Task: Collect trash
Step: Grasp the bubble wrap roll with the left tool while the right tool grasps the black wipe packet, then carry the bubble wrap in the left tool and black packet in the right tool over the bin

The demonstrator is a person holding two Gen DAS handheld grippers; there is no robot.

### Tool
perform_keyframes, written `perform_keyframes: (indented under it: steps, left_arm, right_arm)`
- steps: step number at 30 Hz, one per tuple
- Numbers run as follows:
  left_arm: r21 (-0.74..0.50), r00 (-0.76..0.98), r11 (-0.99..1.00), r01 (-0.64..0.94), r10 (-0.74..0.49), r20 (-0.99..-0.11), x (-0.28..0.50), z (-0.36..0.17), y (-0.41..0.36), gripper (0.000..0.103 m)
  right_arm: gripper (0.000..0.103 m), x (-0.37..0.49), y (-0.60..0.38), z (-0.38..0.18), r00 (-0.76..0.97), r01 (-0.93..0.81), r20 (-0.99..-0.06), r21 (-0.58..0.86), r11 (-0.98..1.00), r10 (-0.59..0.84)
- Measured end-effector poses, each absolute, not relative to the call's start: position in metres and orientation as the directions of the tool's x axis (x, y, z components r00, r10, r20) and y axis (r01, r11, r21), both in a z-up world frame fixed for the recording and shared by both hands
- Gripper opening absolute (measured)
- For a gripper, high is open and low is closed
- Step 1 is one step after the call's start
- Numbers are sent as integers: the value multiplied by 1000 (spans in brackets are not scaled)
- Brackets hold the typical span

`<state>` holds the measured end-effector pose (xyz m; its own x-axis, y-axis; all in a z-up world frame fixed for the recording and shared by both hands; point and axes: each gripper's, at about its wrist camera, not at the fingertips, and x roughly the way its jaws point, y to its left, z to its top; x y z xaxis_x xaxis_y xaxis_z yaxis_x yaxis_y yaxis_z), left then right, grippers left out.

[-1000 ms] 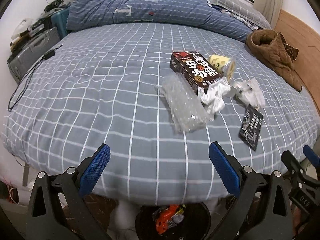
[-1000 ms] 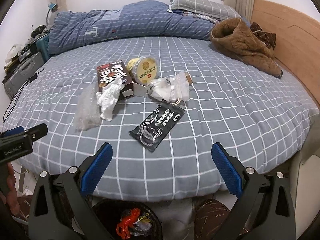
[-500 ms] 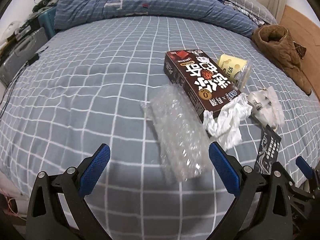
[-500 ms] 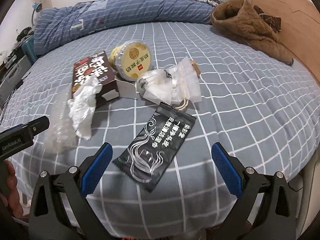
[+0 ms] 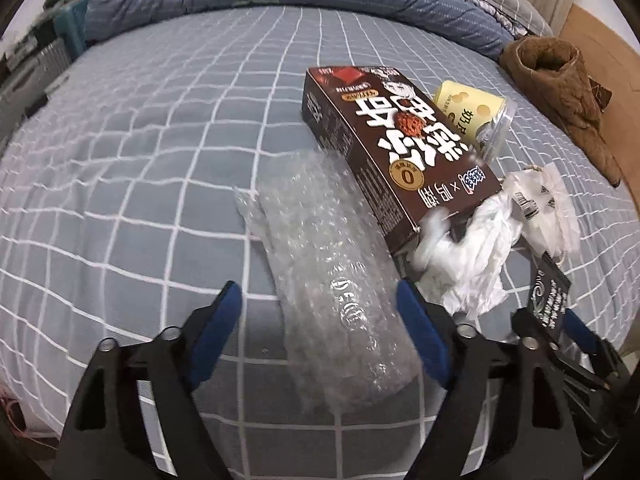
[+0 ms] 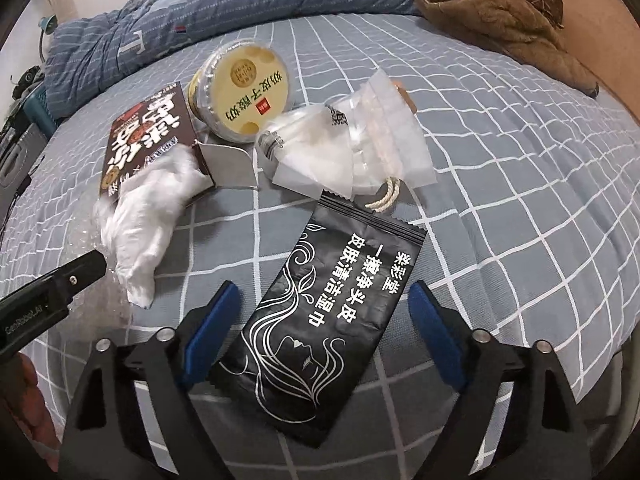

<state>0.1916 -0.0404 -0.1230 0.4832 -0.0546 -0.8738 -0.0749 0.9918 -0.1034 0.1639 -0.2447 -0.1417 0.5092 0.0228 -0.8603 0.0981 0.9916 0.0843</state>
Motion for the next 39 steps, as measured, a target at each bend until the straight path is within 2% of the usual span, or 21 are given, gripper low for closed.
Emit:
perform_keyframes:
  steps: [5,11,22,39]
  left_arm:
    - [-116,479,992,-52,-77,-875,190,-126,-46,54]
    - [-93,487,995,-40,-62,-871,188,-127,-52,44]
    - [-99,520,994,-54,-57,-852,175,-110,-43,41]
    - [-137,563,989,-59,-80,-823,142,-74,-25,41]
  right_arm:
    - [70,164,-244,-144,506,97,-862,71,993,12]
    - [63,166,-242,-144,505,86,-863,55,995,4]
    - [57,162,-246,-135,522,84,-853,74,994,20]
    - [57,139,-244,-109,557,67,-830,79,995,29]
